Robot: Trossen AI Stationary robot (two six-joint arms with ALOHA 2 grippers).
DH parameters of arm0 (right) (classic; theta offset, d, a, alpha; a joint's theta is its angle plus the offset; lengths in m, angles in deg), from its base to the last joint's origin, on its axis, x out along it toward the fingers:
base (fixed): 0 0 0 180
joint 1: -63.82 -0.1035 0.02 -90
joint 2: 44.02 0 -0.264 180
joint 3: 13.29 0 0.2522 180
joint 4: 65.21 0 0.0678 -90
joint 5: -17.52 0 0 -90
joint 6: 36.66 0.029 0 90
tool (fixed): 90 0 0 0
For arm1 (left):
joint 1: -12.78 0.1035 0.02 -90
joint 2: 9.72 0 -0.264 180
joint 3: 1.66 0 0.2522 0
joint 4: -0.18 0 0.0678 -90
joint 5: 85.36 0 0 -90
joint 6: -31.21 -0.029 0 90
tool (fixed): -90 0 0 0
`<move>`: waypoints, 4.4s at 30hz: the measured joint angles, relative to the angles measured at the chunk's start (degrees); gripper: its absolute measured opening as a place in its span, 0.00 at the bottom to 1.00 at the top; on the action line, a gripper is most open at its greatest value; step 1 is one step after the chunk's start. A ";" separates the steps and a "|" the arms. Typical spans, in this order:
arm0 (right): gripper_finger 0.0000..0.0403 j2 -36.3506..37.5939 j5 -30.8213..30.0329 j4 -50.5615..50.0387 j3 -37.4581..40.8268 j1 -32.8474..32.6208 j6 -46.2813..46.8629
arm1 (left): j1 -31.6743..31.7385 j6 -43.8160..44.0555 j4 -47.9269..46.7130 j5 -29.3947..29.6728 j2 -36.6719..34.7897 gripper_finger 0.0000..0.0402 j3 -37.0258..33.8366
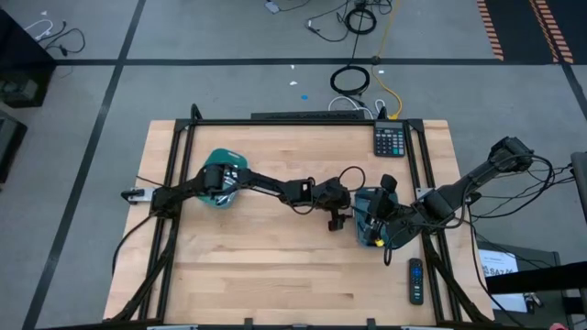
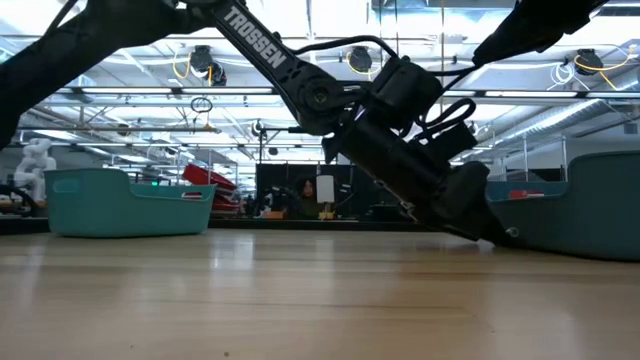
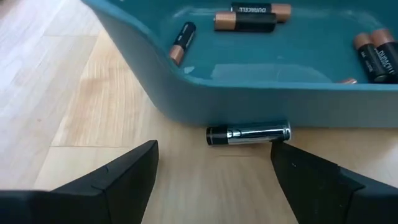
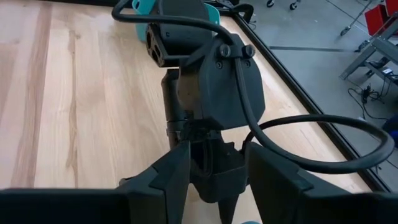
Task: Sort batteries
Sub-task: Put the silver battery into the green bin
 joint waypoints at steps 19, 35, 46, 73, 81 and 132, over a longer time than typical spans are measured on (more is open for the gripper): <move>0.36 0.00 0.17 0.09 0.00 0.00 0.29 | -3.12 -6.67 -3.02 -0.65 0.09 0.79 0.18; 0.36 -1.72 0.33 0.46 0.00 0.22 3.38 | -6.45 -8.87 -15.79 -0.07 -3.30 0.79 1.74; 0.36 -7.78 10.42 9.09 0.09 6.42 -1.61 | -8.72 -8.22 -31.86 4.04 -19.12 0.79 -9.11; 0.44 -38.02 39.19 -25.86 -25.09 21.60 -11.77 | -23.33 14.00 -1.31 34.25 -61.33 0.79 -61.11; 0.62 -47.58 44.58 -33.01 -25.07 23.77 -14.58 | -25.56 13.57 1.53 37.19 -60.89 0.79 -61.13; 0.01 -35.72 38.29 5.48 -28.72 25.35 -26.33 | -24.26 19.74 -1.24 37.95 -59.78 0.79 -61.09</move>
